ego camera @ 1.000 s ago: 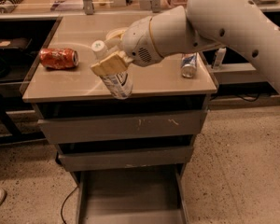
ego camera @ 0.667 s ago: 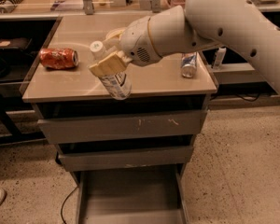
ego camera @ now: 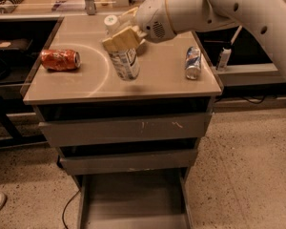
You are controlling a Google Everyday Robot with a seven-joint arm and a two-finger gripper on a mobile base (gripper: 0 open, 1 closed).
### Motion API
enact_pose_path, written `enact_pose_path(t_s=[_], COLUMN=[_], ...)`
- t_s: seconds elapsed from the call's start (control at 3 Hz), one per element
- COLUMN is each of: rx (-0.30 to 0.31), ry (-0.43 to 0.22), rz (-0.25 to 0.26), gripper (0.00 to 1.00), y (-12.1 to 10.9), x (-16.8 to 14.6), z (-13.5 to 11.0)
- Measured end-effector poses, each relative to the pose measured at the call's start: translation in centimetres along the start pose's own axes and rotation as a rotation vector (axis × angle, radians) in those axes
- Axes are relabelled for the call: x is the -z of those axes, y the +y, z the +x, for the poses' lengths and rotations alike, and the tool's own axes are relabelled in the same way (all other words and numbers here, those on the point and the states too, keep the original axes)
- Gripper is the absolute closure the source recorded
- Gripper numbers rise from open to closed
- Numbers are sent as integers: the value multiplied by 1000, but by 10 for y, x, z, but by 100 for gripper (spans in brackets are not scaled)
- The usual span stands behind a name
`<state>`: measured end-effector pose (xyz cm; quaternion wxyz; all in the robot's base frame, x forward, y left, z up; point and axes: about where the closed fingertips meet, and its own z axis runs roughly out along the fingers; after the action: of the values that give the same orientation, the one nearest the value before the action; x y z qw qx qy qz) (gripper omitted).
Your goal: Pick blue plastic bottle from bottom drawer and place on counter
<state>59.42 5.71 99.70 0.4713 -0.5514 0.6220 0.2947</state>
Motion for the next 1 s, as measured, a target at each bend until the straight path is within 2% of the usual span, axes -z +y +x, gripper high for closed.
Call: enact_pose_path(t_s=[0.33, 1.0], rx=[-36, -124], ry=[-18, -35], rz=[-16, -91], gripper=[100, 100], y=[-24, -59], x=[-2, -21], z=[8, 29])
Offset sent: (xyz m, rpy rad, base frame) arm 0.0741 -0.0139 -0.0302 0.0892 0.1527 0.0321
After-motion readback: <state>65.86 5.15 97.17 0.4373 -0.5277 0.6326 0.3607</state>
